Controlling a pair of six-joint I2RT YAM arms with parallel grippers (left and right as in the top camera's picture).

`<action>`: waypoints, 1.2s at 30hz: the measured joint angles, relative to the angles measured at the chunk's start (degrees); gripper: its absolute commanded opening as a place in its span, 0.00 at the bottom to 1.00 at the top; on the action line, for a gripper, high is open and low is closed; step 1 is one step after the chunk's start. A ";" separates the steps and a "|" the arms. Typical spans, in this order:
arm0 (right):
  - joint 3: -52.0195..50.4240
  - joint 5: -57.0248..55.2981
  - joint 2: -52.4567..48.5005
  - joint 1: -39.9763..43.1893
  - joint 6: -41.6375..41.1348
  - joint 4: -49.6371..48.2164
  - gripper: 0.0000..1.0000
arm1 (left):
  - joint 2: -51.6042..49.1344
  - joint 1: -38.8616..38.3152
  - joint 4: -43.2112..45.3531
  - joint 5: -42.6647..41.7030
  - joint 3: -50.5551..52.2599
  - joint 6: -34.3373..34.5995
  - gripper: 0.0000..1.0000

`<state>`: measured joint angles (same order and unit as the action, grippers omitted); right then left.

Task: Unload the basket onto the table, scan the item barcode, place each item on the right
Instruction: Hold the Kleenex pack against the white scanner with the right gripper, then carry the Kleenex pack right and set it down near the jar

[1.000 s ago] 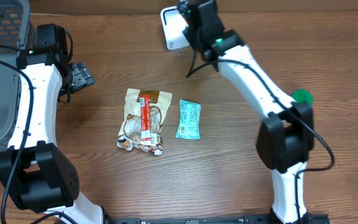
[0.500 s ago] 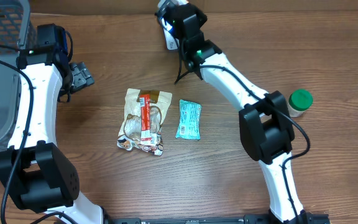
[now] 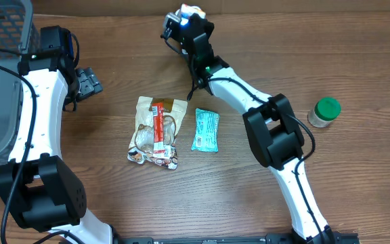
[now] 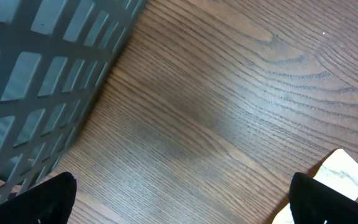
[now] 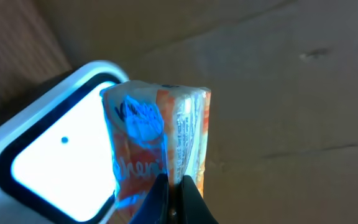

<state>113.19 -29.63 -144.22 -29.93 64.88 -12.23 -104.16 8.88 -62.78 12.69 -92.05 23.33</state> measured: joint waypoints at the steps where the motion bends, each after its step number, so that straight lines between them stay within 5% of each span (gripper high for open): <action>1: 0.00 -0.31 -0.63 0.00 0.90 -0.20 0.04 | 0.00 0.00 0.00 0.00 0.00 0.00 1.00; 11: 0.00 -1.25 -2.34 -0.07 3.76 -0.63 0.04 | 0.00 0.00 0.00 0.00 0.00 0.00 1.00; 24: -0.02 -5.51 -1.36 -0.07 -10.25 0.59 0.04 | 0.00 0.00 0.00 0.00 0.00 0.00 1.00; 29: -0.13 -5.77 5.18 -0.04 -19.69 11.02 0.04 | 0.00 0.00 -0.02 -0.02 0.00 0.00 1.00; 36: 0.20 -4.81 22.64 1.14 -42.03 44.61 0.04 | 0.00 0.00 0.00 0.00 0.00 0.00 1.00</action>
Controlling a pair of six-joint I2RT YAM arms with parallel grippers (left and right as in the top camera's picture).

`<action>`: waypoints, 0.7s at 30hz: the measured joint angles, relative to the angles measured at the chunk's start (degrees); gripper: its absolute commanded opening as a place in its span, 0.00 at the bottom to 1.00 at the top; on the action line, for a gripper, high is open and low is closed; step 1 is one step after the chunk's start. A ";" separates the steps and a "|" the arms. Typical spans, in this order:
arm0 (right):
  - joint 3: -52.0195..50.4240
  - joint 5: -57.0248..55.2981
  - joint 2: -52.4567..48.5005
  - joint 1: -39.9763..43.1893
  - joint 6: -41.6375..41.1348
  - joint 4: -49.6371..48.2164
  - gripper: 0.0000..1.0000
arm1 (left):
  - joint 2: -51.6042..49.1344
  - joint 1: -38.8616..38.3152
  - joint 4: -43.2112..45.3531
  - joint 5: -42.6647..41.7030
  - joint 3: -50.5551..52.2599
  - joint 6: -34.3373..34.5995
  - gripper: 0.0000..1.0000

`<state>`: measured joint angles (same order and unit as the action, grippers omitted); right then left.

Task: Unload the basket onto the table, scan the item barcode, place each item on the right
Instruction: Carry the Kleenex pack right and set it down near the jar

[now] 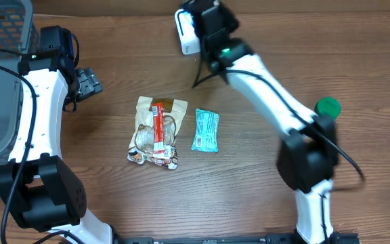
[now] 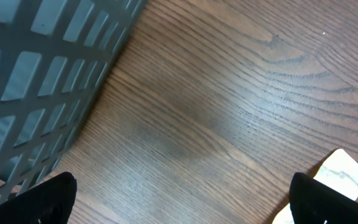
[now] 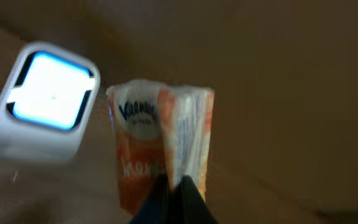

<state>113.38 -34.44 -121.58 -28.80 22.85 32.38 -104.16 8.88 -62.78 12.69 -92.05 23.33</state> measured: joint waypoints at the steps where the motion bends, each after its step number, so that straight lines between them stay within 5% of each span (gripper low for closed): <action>1: 0.09 1.05 2.38 0.61 -3.80 6.75 0.04 | 0.00 0.00 0.02 0.00 0.00 -0.02 1.00; 7: -0.61 10.82 6.82 6.88 -21.73 41.48 0.04 | 0.00 0.00 0.02 -0.02 0.00 0.00 1.00; 14: -16.61 15.21 5.90 15.61 -31.74 42.64 0.05 | 0.00 0.00 0.02 0.00 0.00 0.00 1.00; 17: -22.43 15.98 5.14 19.19 -33.14 39.60 0.36 | 0.00 0.00 0.00 0.00 0.00 0.00 1.00; 21: -25.44 16.26 5.01 22.56 -34.14 37.86 0.49 | 0.00 0.00 0.00 0.00 0.00 0.00 1.00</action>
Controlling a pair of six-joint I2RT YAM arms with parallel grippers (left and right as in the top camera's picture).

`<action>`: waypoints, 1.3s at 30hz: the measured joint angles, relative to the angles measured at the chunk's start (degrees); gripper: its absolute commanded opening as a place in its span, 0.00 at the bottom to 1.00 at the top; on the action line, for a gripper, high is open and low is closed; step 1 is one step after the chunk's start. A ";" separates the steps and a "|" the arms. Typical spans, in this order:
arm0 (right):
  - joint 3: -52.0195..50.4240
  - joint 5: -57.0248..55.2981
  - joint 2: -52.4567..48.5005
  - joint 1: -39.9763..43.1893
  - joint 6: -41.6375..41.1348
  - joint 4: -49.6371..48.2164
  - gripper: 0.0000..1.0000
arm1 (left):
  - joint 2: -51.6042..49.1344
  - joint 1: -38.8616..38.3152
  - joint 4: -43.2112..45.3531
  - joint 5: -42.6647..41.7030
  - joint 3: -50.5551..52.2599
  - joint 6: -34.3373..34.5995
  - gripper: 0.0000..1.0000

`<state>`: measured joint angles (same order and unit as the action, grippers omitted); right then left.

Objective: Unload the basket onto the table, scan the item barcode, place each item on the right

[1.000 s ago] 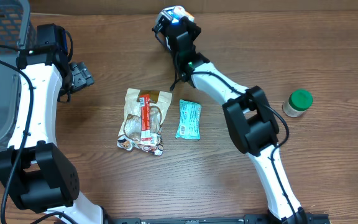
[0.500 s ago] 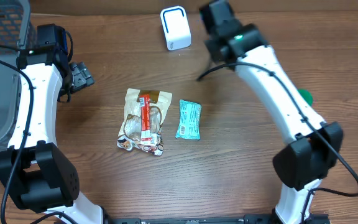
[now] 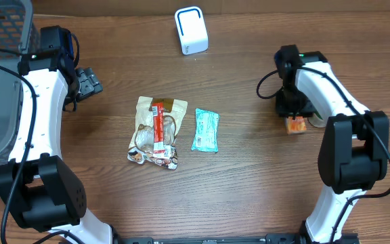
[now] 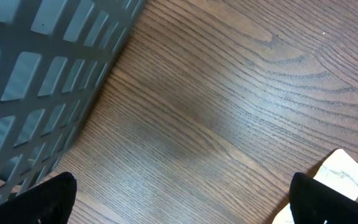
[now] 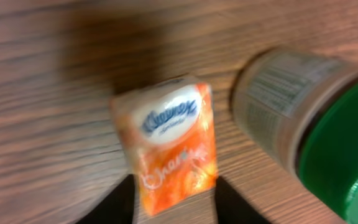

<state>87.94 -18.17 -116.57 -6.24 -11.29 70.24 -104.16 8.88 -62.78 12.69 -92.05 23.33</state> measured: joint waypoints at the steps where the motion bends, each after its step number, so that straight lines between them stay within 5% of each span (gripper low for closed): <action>1: 0.00 -0.04 0.00 0.24 0.07 -0.20 0.49 | 0.00 0.00 0.00 0.00 0.00 -0.02 1.00; 8: 2.84 2.89 0.81 -0.66 -0.33 2.21 0.52 | 0.00 0.00 0.00 0.00 0.00 0.00 1.00; 17: 4.63 27.02 8.66 -4.61 -0.57 1.40 0.52 | 0.00 0.00 0.00 0.00 0.00 0.00 1.00; 24: 0.09 34.67 8.63 -11.19 -1.03 -4.81 0.76 | 0.00 0.00 0.00 0.00 0.00 0.00 1.00; 27: -2.99 35.82 8.63 -14.58 -1.77 -7.23 1.00 | 0.00 0.00 0.00 0.00 0.00 0.00 1.00; 39: -6.75 36.83 8.63 -19.67 -2.19 -9.31 1.00 | 0.00 0.00 0.00 0.00 0.00 0.00 1.00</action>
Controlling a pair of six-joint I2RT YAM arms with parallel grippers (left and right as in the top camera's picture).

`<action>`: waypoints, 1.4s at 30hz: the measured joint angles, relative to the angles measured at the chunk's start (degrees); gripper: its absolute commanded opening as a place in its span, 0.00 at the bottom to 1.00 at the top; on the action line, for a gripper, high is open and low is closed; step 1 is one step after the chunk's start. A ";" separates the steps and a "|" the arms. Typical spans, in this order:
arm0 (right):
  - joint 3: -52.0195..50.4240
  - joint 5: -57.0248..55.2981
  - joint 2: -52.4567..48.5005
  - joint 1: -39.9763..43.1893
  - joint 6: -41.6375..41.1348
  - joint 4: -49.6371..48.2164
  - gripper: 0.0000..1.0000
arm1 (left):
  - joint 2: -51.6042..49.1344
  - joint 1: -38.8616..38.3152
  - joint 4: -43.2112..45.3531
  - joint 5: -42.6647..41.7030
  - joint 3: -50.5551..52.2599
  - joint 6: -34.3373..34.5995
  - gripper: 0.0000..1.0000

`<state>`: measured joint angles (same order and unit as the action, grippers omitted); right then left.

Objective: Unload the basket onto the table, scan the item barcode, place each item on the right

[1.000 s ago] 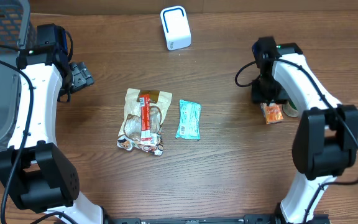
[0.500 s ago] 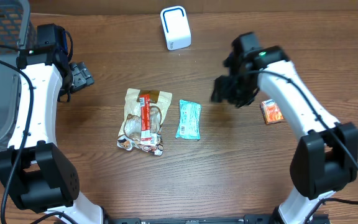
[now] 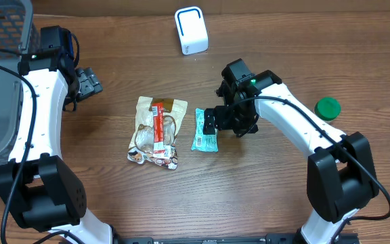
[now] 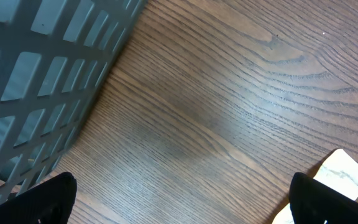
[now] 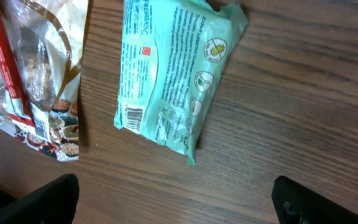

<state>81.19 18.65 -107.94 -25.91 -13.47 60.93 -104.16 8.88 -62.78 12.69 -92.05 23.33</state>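
Observation:
The white scanner (image 3: 191,30) stands at the table's far edge. A teal packet (image 3: 206,129) (image 5: 176,74) lies flat mid-table with a barcode showing on its lower left corner. My right gripper (image 3: 227,124) (image 5: 176,205) hangs open just to its right, nothing between the fingers. Left of the packet lies a brown-and-red snack bag (image 3: 156,130) (image 5: 36,74). My left gripper (image 3: 87,81) (image 4: 179,199) is open and empty over bare wood by the basket. The orange tissue pack is out of view.
A grey slatted basket (image 4: 36,74) fills the left edge. A green-lidded jar (image 3: 328,108) stands at the right, behind my right arm. A corner of the snack bag (image 4: 340,171) shows in the left wrist view.
My right gripper was over the orange tissue pack lying beside the jar at the right. It is now mid-table, open over the teal packet. The left arm has not moved.
My right gripper was shut on the orange tissue pack right at the lit scanner, then held it a little farther from the scanner. Then the pack lay on the table beside the jar. Now the gripper is open at the teal packet.

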 measured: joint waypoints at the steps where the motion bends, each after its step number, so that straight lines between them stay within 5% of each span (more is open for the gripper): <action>1: 0.00 0.00 0.00 0.00 -0.02 -0.15 1.00 | 0.00 0.00 0.00 0.00 0.00 0.00 1.00; 42: -0.02 -1.55 0.00 0.00 -0.02 -5.70 1.00 | 0.00 0.00 0.00 0.00 0.00 0.00 1.00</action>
<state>81.17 17.10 -107.94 -25.91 -13.50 55.22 -104.16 8.88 -62.78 12.69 -92.05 23.33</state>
